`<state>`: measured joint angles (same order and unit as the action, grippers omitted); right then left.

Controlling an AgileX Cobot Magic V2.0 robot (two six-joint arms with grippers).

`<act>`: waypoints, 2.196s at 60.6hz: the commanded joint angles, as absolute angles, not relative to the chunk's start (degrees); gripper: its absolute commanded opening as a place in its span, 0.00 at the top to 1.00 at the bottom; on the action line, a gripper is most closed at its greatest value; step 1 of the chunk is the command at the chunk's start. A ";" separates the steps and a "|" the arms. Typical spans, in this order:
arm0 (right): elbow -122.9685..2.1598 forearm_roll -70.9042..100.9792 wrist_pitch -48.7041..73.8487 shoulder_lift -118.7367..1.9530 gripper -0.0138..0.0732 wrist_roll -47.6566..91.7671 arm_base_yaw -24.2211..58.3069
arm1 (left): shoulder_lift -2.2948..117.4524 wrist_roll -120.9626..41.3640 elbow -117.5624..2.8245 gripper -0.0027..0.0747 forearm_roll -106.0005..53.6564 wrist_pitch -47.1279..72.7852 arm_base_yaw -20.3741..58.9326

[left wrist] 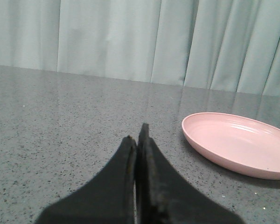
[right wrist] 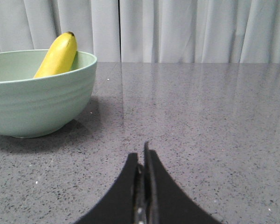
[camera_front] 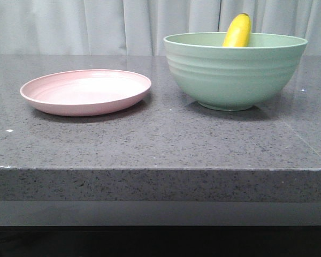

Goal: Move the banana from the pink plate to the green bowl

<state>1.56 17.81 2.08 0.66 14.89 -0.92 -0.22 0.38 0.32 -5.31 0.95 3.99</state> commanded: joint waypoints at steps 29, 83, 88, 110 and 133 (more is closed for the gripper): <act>1.58 -0.55 -4.52 1.97 0.92 -7.68 0.98 | -1.34 1.01 0.61 0.99 -5.26 -3.69 4.35; 1.58 -0.52 -4.85 1.97 0.92 -7.49 -0.46 | -1.34 1.01 0.61 0.99 -5.26 -3.69 4.35; 1.58 -0.52 -4.77 1.97 0.92 -7.49 -0.46 | -1.34 1.01 0.61 0.99 -5.26 -3.69 4.35; 1.58 -0.52 -4.73 1.91 0.92 -7.49 -0.46 | -1.34 1.01 0.61 0.99 -5.26 -3.69 4.35; 1.58 -0.52 -4.73 1.91 0.92 -7.49 -0.46 | -1.34 1.01 0.61 0.99 -5.26 -3.69 4.35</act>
